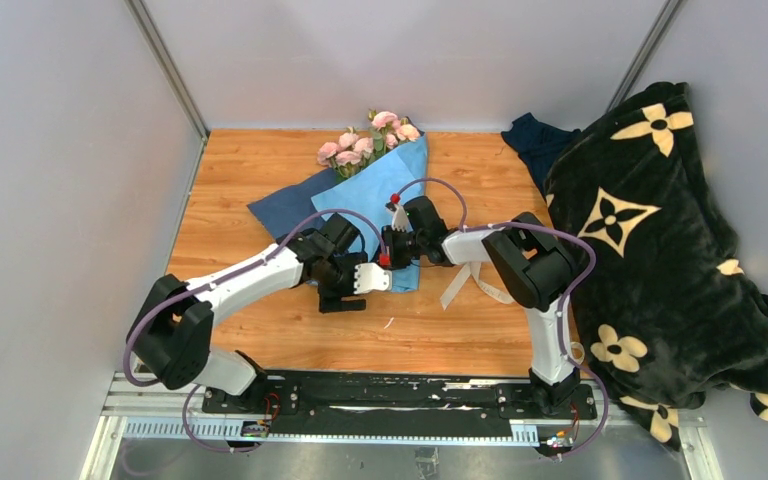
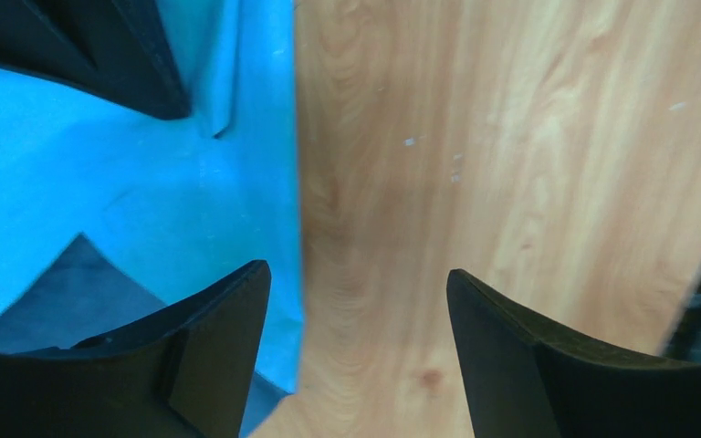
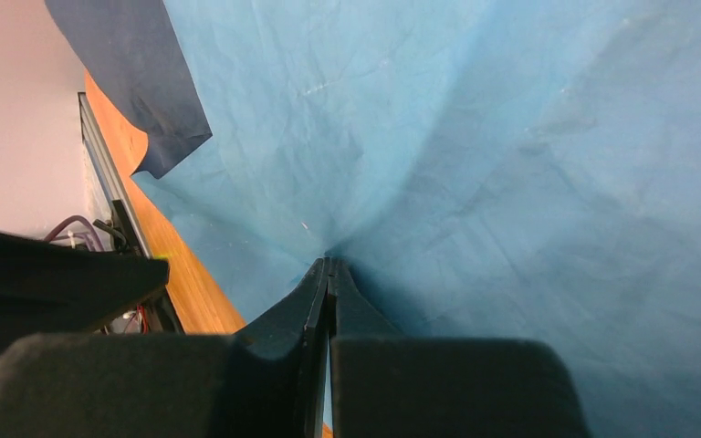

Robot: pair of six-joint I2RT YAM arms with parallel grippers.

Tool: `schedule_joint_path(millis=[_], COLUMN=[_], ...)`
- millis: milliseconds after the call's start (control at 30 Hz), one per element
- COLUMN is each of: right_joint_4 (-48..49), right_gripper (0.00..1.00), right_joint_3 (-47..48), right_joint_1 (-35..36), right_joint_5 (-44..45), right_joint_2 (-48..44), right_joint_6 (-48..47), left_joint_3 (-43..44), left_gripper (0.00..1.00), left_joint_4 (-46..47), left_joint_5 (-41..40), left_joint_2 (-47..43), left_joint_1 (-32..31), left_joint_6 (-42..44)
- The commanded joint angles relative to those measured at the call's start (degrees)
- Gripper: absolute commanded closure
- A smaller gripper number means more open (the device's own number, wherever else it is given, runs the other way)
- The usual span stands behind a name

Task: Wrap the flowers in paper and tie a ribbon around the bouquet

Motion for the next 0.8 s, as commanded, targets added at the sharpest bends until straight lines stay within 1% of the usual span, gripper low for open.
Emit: schedule_joint_path(millis=[0, 67, 167, 233, 333, 433, 500, 533, 600, 667, 700, 767], right_joint_4=[-5.8, -5.9, -6.1, -6.1, -6.9, -7.6, -8.0, -8.2, -8.3, -10.0, -10.3, -9.1], right_gripper=[0.99, 0.99, 0.99, 0.99, 1.00, 1.00, 1.00, 1.00, 1.00, 1.00, 1.00, 1.00], right_joint_3=[-0.5, -0.5, -0.8, -0.8, -0.4, 0.3, 0.9, 1.1, 1.6, 2.5, 2.5, 1.4], right_joint_1=[0.8, 0.8, 0.8, 0.8, 0.8, 0.9, 0.9, 1.0, 1.3, 1.6, 1.6, 1.5], right_joint_5=[1.7, 1.6, 1.8, 1.8, 1.4, 0.1, -0.9, -1.3, -2.3, -2.5, -2.1, -0.9], right_joint_2=[3.4, 3.4, 3.0, 2.8, 2.7, 2.9, 3.0, 3.0, 3.1, 3.6, 4.0, 4.5], right_joint_6=[-0.1, -0.1, -0.2, -0.3, -0.9, -1.6, -1.8, -1.9, -2.0, -2.3, -2.0, -0.5], left_joint_3=[-2.2, -5.4, -11.1, -14.2, -17.3, -18.4, -18.9, -18.9, -17.4, -13.8, -10.7, -6.0], left_gripper=[0.22, 0.22, 0.28, 0.37, 0.52, 0.60, 0.73, 0.83, 0.99, 1.00, 1.00, 1.00], left_joint_4=[13.0, 17.3, 24.5, 27.0, 28.0, 29.2, 30.3, 30.7, 29.7, 27.1, 25.5, 22.5], left_joint_5=[-6.9, -9.2, -13.7, -15.1, -17.7, -20.0, -21.4, -21.9, -23.1, -25.6, -27.6, -29.6], left_joint_2=[0.3, 0.7, 0.8, 0.5, -0.3, -0.9, -1.2, -1.3, -1.4, -1.2, -0.8, -0.1], left_joint_1=[0.1, 0.1, 0.0, 0.1, 0.1, 0.0, 0.1, 0.0, -0.5, -2.2, -3.4, -5.7], left_joint_6=[14.3, 17.7, 20.2, 21.6, 22.9, 22.6, 22.7, 22.7, 21.7, 19.6, 18.7, 17.4])
